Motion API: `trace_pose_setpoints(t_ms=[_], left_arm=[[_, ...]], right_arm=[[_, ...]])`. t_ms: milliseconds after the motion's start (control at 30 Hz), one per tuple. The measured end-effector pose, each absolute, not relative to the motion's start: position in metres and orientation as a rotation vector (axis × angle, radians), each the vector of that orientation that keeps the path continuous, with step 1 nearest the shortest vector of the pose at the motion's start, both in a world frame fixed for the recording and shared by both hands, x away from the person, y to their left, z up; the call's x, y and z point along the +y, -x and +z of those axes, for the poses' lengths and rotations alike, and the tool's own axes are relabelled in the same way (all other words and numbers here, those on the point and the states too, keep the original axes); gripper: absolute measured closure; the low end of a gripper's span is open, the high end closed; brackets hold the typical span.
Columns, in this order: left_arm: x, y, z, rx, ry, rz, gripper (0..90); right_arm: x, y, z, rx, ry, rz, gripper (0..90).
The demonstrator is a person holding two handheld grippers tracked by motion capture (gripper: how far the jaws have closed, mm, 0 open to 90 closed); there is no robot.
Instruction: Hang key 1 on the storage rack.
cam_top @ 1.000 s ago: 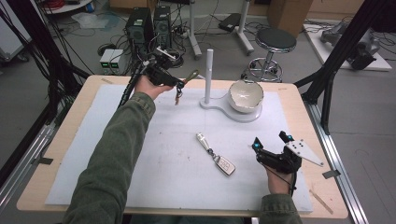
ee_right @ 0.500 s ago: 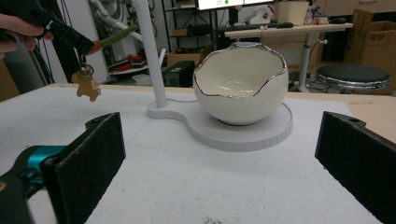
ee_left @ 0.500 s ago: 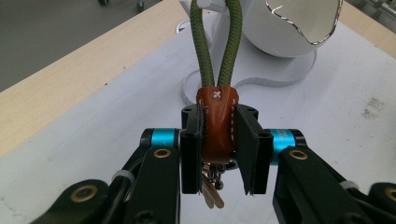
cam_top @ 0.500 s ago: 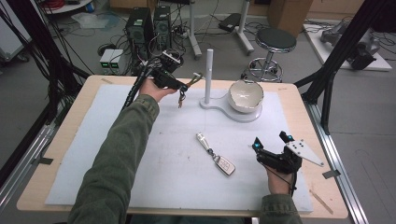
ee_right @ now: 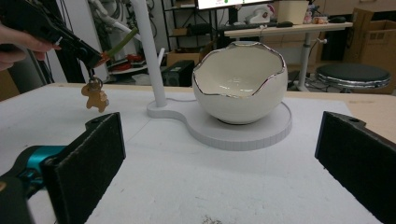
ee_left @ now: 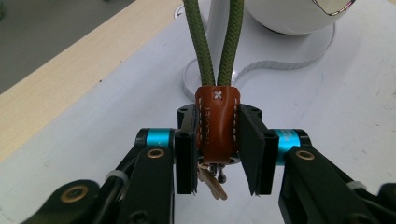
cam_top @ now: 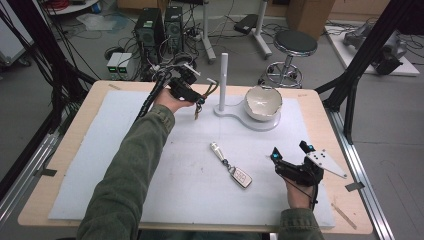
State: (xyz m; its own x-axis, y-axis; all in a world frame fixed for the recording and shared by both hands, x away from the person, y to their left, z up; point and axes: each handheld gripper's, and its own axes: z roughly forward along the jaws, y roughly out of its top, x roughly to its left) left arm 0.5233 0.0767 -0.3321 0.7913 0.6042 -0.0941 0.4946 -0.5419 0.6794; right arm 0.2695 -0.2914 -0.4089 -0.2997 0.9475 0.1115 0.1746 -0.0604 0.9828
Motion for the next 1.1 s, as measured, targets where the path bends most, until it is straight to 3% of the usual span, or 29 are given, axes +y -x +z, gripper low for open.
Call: trace_pose_setpoints(t_ms=[200,233,300,333,400,433,533,667,833,1100], left_arm=[[0.079,-0.524,-0.338,0.852,-2.271,0.168,58.7],[0.080,-0.524,-0.338,0.860,-2.265,0.157,52.5],[0.082,-0.522,-0.337,0.868,-2.248,0.154,49.7],[0.083,-0.521,-0.337,0.870,-2.238,0.168,41.4],[0.086,-0.519,-0.337,0.876,-2.222,0.161,38.9],[0.087,-0.519,-0.336,0.879,-2.220,0.161,31.6],[0.090,-0.516,-0.336,0.895,-2.220,0.169,27.8],[0.092,-0.513,-0.335,0.932,-2.225,0.207,15.7],[0.095,-0.509,-0.335,0.950,-2.208,0.239,8.1],[0.104,-0.502,-0.334,0.971,-2.183,0.260,5.0]], right_arm=[[-0.291,-0.269,-0.409,1.530,-1.232,1.423,0.5],[-0.291,-0.269,-0.409,1.529,-1.233,1.423,0.5],[-0.292,-0.270,-0.410,1.529,-1.234,1.425,0.5],[-0.291,-0.270,-0.410,1.529,-1.235,1.425,0.5],[-0.291,-0.270,-0.410,1.529,-1.236,1.426,0.5],[-0.291,-0.270,-0.410,1.530,-1.234,1.424,0.5],[-0.291,-0.269,-0.410,1.527,-1.237,1.427,0.5],[-0.291,-0.269,-0.410,1.531,-1.238,1.426,0.5],[-0.292,-0.269,-0.409,1.532,-1.241,1.428,0.5],[-0.292,-0.269,-0.410,1.532,-1.242,1.431,0.5]])
